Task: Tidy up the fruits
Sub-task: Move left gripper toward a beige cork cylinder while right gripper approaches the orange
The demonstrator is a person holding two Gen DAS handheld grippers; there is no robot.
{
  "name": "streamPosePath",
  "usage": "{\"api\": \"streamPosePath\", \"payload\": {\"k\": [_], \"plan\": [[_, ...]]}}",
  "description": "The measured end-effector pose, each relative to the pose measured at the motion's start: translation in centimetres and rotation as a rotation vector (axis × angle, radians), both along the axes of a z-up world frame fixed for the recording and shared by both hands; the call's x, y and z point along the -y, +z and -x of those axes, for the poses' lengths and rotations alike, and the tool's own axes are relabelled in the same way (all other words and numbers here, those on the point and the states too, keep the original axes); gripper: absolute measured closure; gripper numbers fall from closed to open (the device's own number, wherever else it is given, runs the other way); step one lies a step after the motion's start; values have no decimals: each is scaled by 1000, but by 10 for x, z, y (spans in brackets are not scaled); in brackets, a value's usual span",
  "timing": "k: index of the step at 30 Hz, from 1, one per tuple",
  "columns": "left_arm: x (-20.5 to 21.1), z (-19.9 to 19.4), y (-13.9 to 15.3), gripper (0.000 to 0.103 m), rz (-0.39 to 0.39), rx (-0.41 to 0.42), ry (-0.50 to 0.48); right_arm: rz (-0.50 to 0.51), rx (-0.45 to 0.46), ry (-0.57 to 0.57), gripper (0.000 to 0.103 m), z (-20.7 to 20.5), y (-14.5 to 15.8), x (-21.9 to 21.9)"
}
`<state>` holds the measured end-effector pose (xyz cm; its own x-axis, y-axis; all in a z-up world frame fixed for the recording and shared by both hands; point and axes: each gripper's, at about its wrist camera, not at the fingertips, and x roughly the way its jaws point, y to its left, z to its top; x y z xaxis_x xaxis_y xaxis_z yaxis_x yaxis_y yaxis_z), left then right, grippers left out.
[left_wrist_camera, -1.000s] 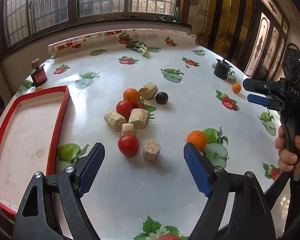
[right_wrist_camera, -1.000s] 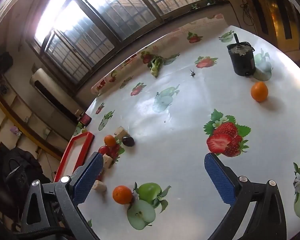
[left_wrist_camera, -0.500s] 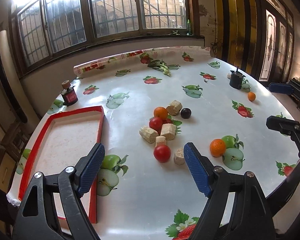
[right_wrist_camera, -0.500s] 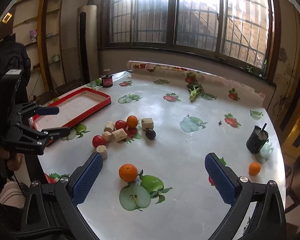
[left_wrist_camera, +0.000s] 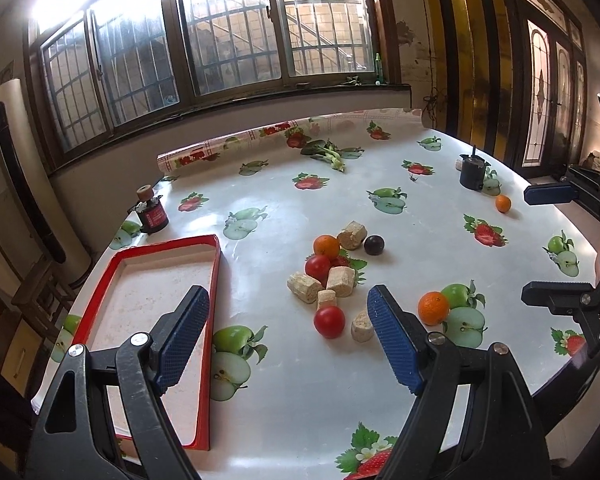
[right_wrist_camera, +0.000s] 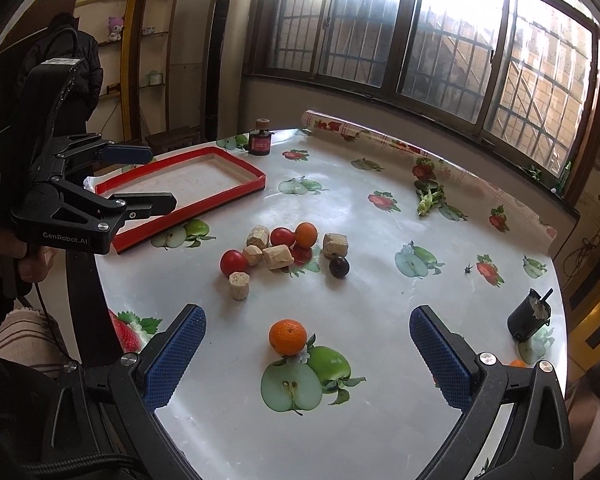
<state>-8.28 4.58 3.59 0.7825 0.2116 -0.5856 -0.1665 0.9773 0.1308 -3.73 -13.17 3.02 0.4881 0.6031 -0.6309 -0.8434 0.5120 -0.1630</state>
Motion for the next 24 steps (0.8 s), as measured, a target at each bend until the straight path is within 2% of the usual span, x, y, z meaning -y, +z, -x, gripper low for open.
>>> {"api": "streamPosePath", "payload": {"k": [15,24], "plan": [[0,4,-5,21,23,-9,-12,7,8,13,0,2,-2,1],[-3,-4,-23,22,106,-69,-55,18,-7,28,0,-1,-9,-2]]}}
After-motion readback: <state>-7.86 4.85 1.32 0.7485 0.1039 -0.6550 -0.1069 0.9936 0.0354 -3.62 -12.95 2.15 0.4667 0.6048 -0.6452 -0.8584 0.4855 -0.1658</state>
